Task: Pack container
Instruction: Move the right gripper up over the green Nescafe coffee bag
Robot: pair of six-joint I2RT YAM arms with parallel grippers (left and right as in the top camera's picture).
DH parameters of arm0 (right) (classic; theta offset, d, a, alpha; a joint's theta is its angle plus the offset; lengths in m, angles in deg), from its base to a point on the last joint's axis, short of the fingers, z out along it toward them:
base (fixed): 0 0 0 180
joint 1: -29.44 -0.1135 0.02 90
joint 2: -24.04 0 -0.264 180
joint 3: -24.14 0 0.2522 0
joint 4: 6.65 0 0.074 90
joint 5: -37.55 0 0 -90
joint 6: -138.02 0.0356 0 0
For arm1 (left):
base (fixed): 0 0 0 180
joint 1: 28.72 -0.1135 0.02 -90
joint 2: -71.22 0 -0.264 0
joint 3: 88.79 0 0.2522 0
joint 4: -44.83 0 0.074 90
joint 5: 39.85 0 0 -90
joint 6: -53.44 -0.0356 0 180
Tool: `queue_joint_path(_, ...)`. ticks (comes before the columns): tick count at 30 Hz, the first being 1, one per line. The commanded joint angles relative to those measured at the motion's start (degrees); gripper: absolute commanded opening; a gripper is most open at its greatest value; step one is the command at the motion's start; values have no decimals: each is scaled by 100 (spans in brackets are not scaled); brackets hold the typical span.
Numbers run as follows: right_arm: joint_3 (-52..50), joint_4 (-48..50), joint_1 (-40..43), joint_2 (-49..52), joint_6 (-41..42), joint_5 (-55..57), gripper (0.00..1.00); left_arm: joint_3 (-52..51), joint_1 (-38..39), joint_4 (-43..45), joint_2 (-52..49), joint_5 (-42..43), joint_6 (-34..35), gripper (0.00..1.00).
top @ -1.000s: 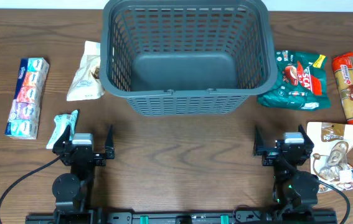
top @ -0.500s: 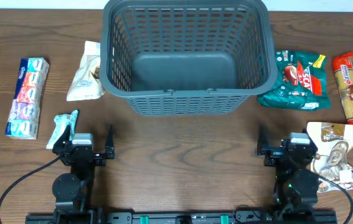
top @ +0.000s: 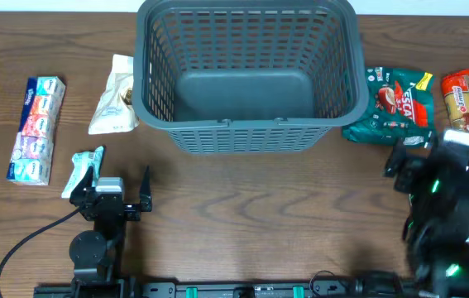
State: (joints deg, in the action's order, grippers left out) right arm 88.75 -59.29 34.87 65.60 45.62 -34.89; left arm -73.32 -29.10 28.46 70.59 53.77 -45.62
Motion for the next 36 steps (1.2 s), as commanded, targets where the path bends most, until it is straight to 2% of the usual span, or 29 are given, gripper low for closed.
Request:
queue_joint_path(1, 1585, -1049, 291, 1172, -262, -498, 99, -144, -35, -116, 33, -24, -35, 99)
queue_joint_path(4, 3176, -2479, 442, 2310, -304, -601, 99, -144, -35, -116, 33, -24, -35, 99)
queue_joint_path(7, 4172, -3300, 450, 2986, -302, -601, 99, -144, -35, -116, 33, -24, -35, 99)
queue_joint_path(9, 4577, -3484, 450, 3274, -299, -599, 99, -144, -35, -116, 33, -24, -35, 99)
queue_joint_path(15, 4647, -3674, 564, 3495, -282, -490, 99, -144, -35, -116, 33, -24, -35, 99)
queue_joint_path(20, 4647, -3753, 1078, 3707, -328, -553, 99, -144, -35, -116, 33, -24, -35, 99)
queue_joint_path(27, 4647, -3849, 1976, 4367, -933, -1875, 99, -144, -35, -116, 33, -24, -35, 99)
queue_joint_path(36, 4647, -3956, 2557, 5423, -1019, -2286, 99, -144, -35, -116, 35, -24, -35, 98)
